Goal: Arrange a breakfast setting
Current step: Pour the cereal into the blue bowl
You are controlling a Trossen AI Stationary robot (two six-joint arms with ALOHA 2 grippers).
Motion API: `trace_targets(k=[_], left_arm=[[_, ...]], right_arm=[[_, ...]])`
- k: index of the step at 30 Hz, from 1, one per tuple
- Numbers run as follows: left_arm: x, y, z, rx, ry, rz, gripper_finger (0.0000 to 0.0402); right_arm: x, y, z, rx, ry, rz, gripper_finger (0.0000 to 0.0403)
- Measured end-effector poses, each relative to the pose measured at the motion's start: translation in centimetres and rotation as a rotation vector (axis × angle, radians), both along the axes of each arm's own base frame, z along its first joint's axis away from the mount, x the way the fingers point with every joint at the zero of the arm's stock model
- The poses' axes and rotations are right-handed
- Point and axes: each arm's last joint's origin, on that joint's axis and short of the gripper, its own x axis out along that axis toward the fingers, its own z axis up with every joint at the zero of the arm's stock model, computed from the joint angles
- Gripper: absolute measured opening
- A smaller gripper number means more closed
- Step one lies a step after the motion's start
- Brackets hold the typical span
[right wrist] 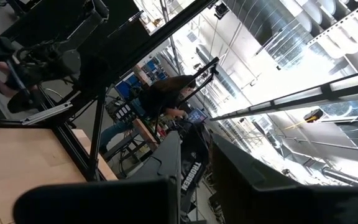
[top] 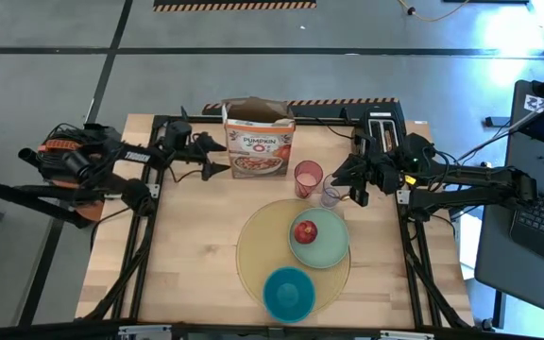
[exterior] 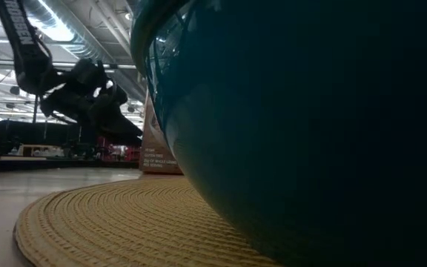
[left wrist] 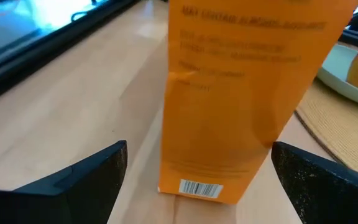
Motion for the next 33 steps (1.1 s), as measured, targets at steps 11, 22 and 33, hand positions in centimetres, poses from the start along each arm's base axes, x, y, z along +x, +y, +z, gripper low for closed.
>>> trace_targets(k=[11,22,33], left_arm=[[1.0,0.8,-0.9,-0.022,-0.048,-0.081,0.0389],[2.7,-0.6,-0.7,-0.008,-0.051,-0.122,0.0389],[4.5,-1.9,-0.3,0.044,-0.042,-0.038,0.0389]], right_arm=[[0.0,0.0,0.0,0.001,0.005,0.002,0.0057],[0.0,0.0,0.0,0.001,0.005,0.001,0.0057],[0.0,0.0,0.0,0.001,0.004,0.001,0.0057]])
